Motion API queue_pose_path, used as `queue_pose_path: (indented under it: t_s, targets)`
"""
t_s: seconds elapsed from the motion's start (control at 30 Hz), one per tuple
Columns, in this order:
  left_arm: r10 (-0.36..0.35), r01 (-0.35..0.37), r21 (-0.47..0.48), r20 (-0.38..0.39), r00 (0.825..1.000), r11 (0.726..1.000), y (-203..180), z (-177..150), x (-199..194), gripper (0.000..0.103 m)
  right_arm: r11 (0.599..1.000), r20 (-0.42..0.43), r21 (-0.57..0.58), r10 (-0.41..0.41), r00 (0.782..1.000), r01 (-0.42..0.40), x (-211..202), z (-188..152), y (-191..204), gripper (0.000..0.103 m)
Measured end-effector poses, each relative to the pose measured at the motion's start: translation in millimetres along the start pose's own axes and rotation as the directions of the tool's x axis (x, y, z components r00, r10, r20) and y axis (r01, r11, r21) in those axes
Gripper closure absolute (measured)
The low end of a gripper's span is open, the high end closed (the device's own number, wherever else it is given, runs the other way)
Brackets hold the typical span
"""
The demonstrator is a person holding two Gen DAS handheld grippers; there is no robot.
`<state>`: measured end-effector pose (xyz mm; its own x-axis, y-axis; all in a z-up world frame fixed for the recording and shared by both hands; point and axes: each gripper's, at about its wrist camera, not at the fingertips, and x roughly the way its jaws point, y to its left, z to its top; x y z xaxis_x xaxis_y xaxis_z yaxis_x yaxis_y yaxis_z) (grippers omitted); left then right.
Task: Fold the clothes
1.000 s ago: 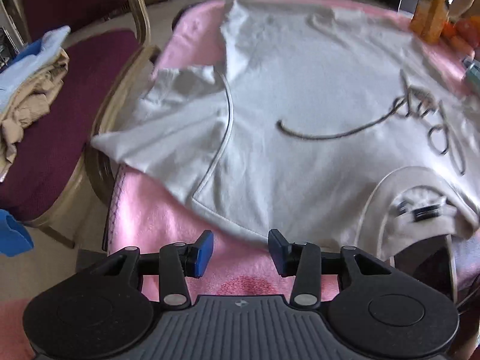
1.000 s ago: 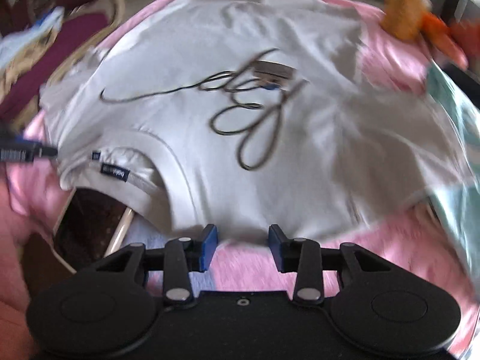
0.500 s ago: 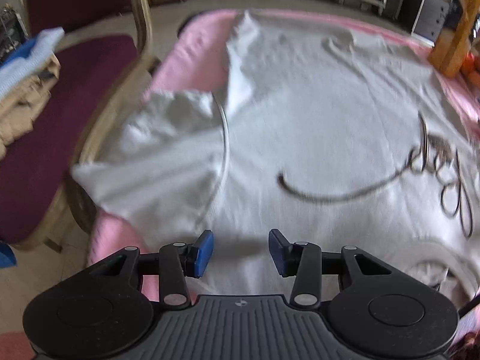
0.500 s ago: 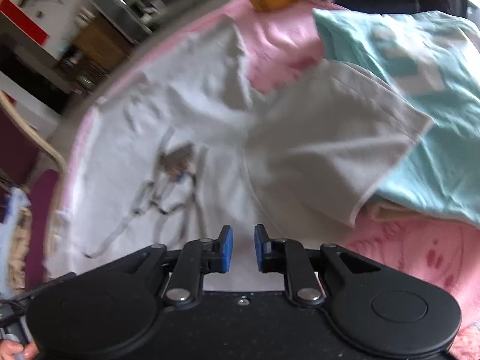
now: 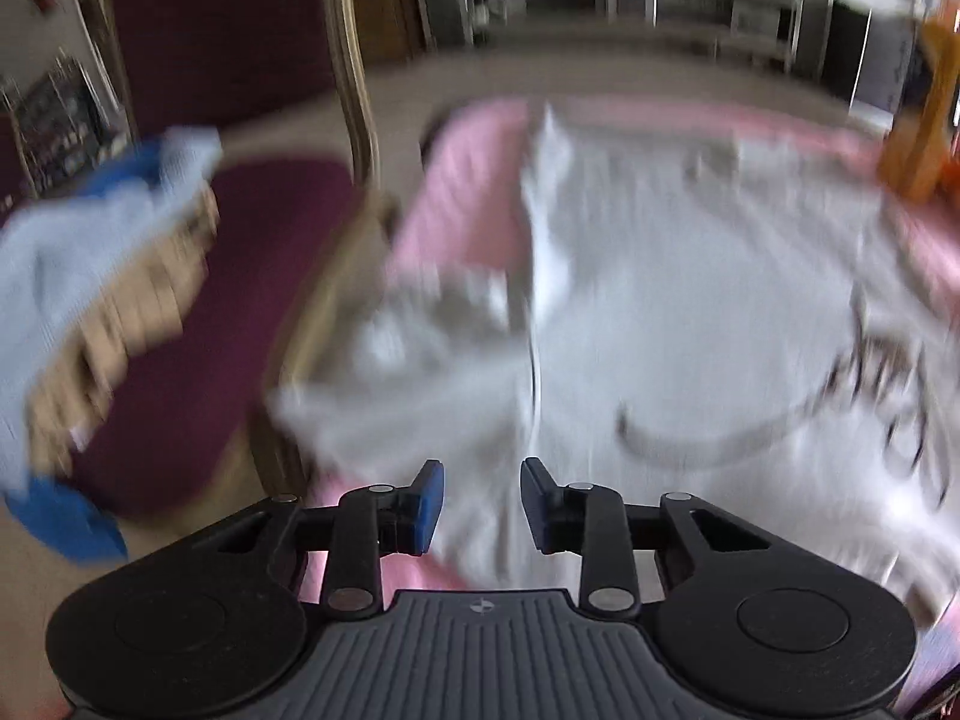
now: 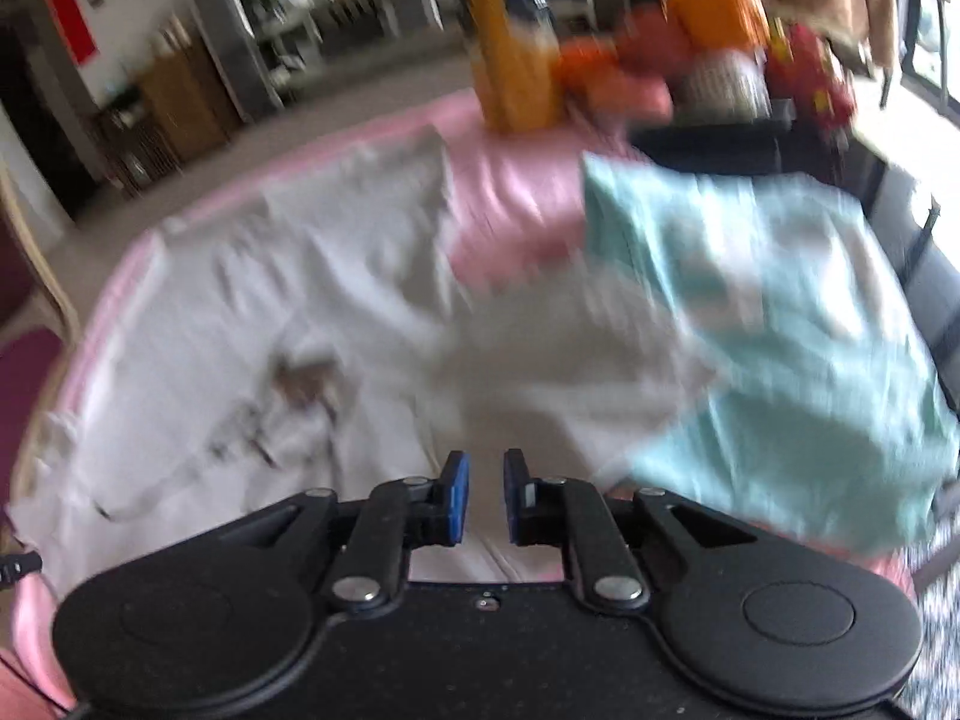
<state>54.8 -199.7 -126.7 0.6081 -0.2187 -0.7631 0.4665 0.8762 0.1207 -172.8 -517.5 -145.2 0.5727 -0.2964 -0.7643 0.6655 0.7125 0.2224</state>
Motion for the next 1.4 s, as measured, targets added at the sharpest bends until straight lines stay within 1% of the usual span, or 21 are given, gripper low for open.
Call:
queue_pose_path:
  t_s: [0.07, 0.13, 0.17, 0.27, 0.37, 0.5, 0.57, 0.63, 0.73, 0.8, 0.87, 0.93, 1.03, 1.1, 1.17, 1.23, 1.33, 1.4]
  targets:
    - [0.010, -0.009, -0.004, 0.057, 0.998, 1.000, 4, 23, -10, 0.072, 0.999, 0.052, -0.012, 0.040, 0.998, -0.039, -10, 23, 11, 0.087]
    - [0.015, -0.014, -0.014, 0.090, 0.996, 1.000, 8, 44, -13, 0.070, 0.997, 0.102, -0.026, 0.078, 0.992, -0.076, -19, 45, 23, 0.081]
    - [0.017, -0.015, -0.023, 0.096, 0.995, 1.000, 9, 54, -12, 0.069, 0.995, 0.124, -0.030, 0.096, 0.988, -0.093, -21, 56, 28, 0.078]
    - [0.027, -0.022, -0.054, 0.098, 0.995, 0.998, 11, 82, 4, 0.068, 0.988, 0.173, -0.024, 0.155, 0.973, -0.153, -14, 83, 38, 0.077]
    - [0.031, -0.026, -0.070, 0.074, 0.997, 0.997, 7, 112, 43, 0.068, 0.978, 0.225, -0.032, 0.208, 0.952, -0.206, 1, 108, 44, 0.077]
    - [0.036, -0.032, -0.091, 0.041, 0.999, 0.995, 2, 153, 95, 0.068, 0.978, 0.257, -0.065, 0.207, 0.944, -0.197, 43, 144, 49, 0.077]
    - [0.038, -0.035, -0.101, 0.024, 0.999, 0.994, -1, 174, 121, 0.062, 0.978, 0.273, -0.081, 0.207, 0.939, -0.192, 69, 161, 49, 0.076]
    - [0.040, -0.039, -0.111, 0.008, 0.999, 0.993, -4, 194, 147, 0.062, 0.981, 0.298, -0.105, 0.186, 0.936, -0.161, 101, 177, 48, 0.067]
    - [0.047, -0.049, -0.118, -0.019, 0.999, 0.992, -14, 225, 193, 0.062, 0.990, 0.297, -0.115, 0.110, 0.948, -0.079, 155, 203, 49, 0.067]
    - [0.034, -0.038, -0.127, -0.038, 0.999, 0.991, -22, 240, 223, 0.062, 0.992, 0.264, -0.114, 0.080, 0.961, -0.051, 193, 218, 53, 0.067]
    - [0.000, -0.008, -0.151, -0.052, 0.999, 0.989, -24, 251, 247, 0.062, 0.992, 0.228, -0.124, 0.050, 0.972, -0.022, 231, 231, 57, 0.067]
    - [-0.031, 0.020, -0.173, -0.063, 0.998, 0.985, -26, 261, 269, 0.062, 0.989, 0.188, -0.143, 0.002, 0.982, 0.025, 266, 241, 62, 0.067]
    - [-0.050, 0.038, -0.178, -0.059, 0.997, 0.983, -25, 272, 291, 0.062, 0.996, 0.150, -0.068, -0.047, 0.988, 0.058, 298, 251, 55, 0.067]
    - [-0.068, 0.055, -0.183, -0.065, 0.996, 0.982, -25, 277, 302, 0.066, 0.997, 0.151, -0.044, -0.057, 0.987, 0.064, 308, 252, 50, 0.066]
    - [-0.070, 0.057, -0.195, -0.060, 0.996, 0.979, -24, 280, 309, 0.068, 0.996, 0.159, -0.042, -0.072, 0.985, 0.079, 314, 248, 46, 0.066]
    - [-0.058, 0.049, -0.200, -0.041, 0.997, 0.979, -25, 284, 312, 0.068, 0.994, 0.174, -0.051, -0.085, 0.981, 0.095, 315, 243, 45, 0.066]
    - [-0.029, 0.024, -0.177, -0.026, 0.999, 0.984, -27, 286, 316, 0.069, 0.993, 0.182, -0.059, -0.086, 0.980, 0.098, 315, 238, 45, 0.066]
    - [-0.053, 0.046, -0.176, -0.038, 0.998, 0.983, -27, 286, 320, 0.070, 0.993, 0.179, -0.063, -0.091, 0.980, 0.104, 317, 239, 44, 0.067]
